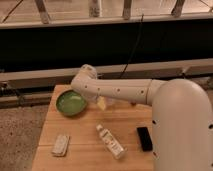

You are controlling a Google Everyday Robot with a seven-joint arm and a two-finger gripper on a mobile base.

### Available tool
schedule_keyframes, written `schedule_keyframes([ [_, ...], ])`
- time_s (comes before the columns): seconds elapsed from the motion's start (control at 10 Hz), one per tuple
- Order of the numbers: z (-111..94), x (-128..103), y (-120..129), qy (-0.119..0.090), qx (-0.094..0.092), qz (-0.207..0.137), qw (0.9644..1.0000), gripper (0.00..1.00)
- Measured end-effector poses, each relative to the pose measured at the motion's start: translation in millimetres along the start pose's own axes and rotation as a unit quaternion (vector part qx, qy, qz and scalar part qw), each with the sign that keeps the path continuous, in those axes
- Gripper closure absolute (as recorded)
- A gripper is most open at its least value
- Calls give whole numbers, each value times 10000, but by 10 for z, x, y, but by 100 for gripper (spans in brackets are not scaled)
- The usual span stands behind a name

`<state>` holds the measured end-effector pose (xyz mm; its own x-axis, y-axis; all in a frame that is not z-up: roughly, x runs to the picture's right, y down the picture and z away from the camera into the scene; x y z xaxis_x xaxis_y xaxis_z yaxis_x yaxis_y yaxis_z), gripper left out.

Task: Drag the ceramic bowl in a circle

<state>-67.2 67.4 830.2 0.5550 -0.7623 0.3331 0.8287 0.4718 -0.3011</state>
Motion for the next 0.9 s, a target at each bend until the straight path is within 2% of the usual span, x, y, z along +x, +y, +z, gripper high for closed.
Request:
schedule_keyframes([
  [0.6, 206, -126, -179, -287, -7, -224, 9993, 20],
  [0.9, 280, -189, -228, -400, -77, -309, 9987, 20],
])
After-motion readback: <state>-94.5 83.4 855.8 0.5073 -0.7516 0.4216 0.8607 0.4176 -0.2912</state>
